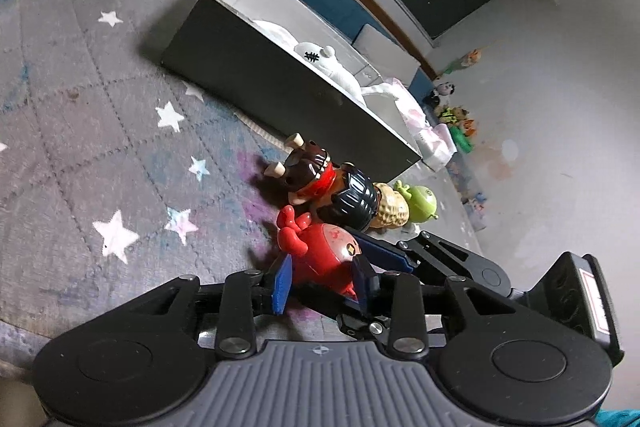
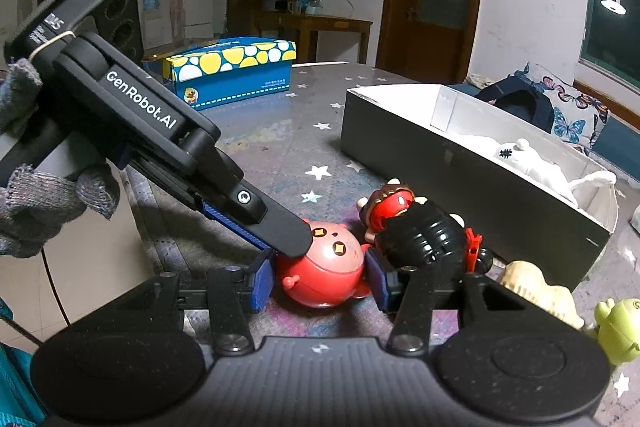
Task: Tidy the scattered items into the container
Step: 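Close both tools on the red round toy and lift it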
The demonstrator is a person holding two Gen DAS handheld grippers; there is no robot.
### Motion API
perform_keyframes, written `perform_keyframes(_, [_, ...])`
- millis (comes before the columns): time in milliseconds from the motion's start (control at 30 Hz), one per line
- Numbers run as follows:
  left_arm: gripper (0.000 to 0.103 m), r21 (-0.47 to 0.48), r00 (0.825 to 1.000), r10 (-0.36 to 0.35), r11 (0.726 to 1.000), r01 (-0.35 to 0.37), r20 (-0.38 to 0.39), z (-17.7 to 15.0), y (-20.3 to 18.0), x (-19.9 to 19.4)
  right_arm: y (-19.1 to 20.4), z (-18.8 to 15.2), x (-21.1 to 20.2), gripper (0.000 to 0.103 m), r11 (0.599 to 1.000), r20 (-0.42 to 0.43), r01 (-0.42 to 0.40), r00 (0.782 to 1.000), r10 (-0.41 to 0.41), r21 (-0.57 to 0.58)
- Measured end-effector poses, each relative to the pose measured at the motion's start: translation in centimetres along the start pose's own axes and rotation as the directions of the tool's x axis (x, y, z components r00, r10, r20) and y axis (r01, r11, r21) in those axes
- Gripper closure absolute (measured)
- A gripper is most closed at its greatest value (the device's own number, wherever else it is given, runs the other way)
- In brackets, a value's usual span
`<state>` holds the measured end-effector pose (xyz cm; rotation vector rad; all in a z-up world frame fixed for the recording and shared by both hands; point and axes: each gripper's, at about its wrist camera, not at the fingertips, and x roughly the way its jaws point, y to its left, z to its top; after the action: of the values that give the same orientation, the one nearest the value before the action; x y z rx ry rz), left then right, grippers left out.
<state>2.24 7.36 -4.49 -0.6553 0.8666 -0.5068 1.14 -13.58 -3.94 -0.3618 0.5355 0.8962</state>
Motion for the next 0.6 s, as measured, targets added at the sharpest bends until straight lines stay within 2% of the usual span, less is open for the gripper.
perform_keyframes(267, [0.066,0.015,1.0,-0.025,1.0,0.025,0.002,0.3,0.6,-0.2,-0.5,-0.4,-0.4,0.055,0.999,0.018,-0.024,1.0,0.023,0.032])
perform_keyframes(600, [0.064,-0.019,0.998,-0.067,0.998,0.067,0.002,0.4,1.2,0.3,-0.6,-1.0,-0.7,0.055,0.999,0.041,-0.039,0.998,0.037,0.038])
